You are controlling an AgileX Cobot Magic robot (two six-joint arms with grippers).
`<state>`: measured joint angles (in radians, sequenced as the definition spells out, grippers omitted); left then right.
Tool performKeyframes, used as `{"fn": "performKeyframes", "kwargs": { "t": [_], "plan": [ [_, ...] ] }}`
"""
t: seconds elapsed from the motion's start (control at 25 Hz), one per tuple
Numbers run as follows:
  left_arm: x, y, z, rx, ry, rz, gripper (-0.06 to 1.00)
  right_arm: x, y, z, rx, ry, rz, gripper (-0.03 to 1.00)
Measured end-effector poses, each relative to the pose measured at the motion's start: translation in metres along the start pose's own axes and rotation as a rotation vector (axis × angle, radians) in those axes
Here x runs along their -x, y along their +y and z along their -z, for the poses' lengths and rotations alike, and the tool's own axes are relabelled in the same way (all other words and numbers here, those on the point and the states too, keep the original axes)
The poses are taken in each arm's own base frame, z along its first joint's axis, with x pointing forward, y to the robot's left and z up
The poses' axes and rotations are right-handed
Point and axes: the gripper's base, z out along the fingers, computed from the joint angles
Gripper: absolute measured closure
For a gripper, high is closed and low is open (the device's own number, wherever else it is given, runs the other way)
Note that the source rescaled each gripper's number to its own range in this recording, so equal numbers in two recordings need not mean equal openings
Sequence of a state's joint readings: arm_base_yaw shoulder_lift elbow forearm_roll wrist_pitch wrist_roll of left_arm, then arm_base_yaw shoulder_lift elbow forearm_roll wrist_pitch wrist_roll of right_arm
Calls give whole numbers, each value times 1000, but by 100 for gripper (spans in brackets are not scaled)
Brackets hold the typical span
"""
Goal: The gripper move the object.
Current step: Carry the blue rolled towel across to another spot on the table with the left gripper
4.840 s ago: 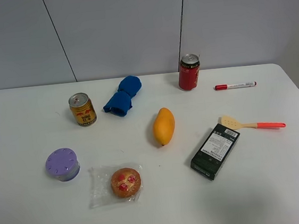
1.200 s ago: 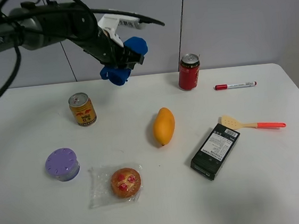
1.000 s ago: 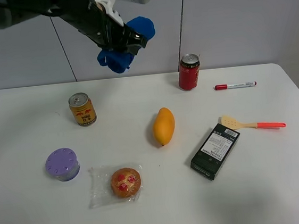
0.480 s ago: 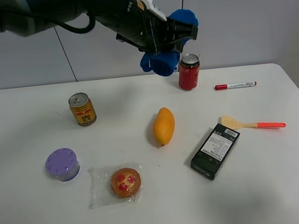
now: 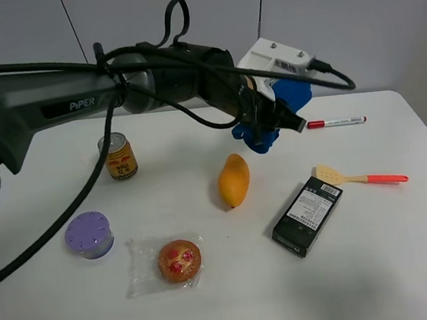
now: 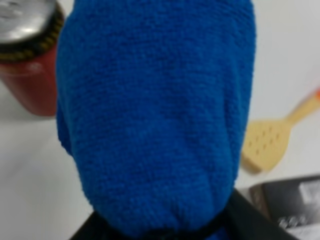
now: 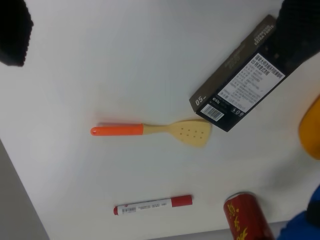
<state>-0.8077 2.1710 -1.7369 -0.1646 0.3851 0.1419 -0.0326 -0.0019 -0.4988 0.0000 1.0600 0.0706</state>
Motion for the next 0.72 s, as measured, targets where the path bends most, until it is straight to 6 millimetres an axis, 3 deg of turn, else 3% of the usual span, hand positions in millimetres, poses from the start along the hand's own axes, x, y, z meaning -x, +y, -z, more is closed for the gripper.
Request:
{"fn": "performKeyframes", "kwargs": {
  "t": [0.2,0.72],
  "plan": [
    [-14,-10,-24,-15,-10,-225,93,0,0,0,0,0,0,-3],
    [-41,1,-68,21,-71,-266,93,0,0,0,0,0,0,-3]
  ]
}}
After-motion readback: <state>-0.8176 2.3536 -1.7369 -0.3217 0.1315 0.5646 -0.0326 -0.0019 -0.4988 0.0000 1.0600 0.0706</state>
